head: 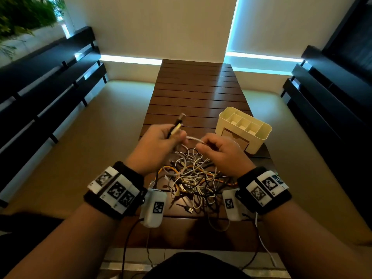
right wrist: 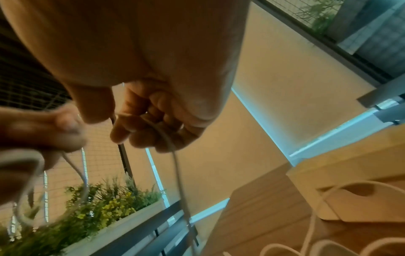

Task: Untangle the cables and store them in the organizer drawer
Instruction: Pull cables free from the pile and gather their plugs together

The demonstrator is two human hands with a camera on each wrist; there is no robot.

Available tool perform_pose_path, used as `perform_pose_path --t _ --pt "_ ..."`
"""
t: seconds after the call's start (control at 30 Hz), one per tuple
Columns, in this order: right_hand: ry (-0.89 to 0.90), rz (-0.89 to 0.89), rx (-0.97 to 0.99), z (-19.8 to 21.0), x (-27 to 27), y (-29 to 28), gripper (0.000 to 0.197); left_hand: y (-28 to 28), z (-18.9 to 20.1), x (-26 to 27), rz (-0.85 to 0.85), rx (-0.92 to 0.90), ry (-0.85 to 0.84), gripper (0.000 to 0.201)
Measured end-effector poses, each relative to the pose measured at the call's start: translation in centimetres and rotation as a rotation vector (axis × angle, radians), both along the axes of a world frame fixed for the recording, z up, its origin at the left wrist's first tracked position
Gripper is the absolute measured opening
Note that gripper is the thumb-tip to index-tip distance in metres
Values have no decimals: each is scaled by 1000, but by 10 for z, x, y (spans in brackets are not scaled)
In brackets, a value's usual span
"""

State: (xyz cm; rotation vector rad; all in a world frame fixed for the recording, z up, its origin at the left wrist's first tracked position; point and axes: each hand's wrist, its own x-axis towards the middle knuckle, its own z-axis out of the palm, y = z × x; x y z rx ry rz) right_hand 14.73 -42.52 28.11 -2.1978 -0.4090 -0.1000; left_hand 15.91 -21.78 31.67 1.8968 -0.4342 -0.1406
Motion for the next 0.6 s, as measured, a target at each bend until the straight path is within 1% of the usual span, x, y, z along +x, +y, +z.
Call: perform_pose_path --t 0.07,0.1,0.13,0.2,0.27,0.3,0.37,0.43,0.53,0.6 --pt "74 -63 76 -8 -1 -5 14 9 10 1 36 -155 56 26" --pt "99 -92 113 -10 -1 -7 16 14 10 3 44 -172 67 27" --pt "116 -117 145 -10 -1 -8 17 17 9 3 48 -128 64 27" --pt "111 -161 164 -8 1 -9 17 21 -3 3 40 82 52 25" --pt "64 -161 92 -3 3 -9 15 22 -18 2 14 272 80 23" --pt "46 -132 31 -1 4 -8 14 22 -23 1 0 308 104 23" --pt "34 -55 -95 2 6 -3 12 18 -27 -1 -18 279 124 23" --pt "11 8 -167 1 7 4 10 10 -24 -2 -32 226 100 24" --pt "-57 14 -139 1 9 10 12 -2 -15 -3 -51 244 40 24" --pt "-86 2 -101 5 8 10 13 -3 -12 -1 -43 225 25 24"
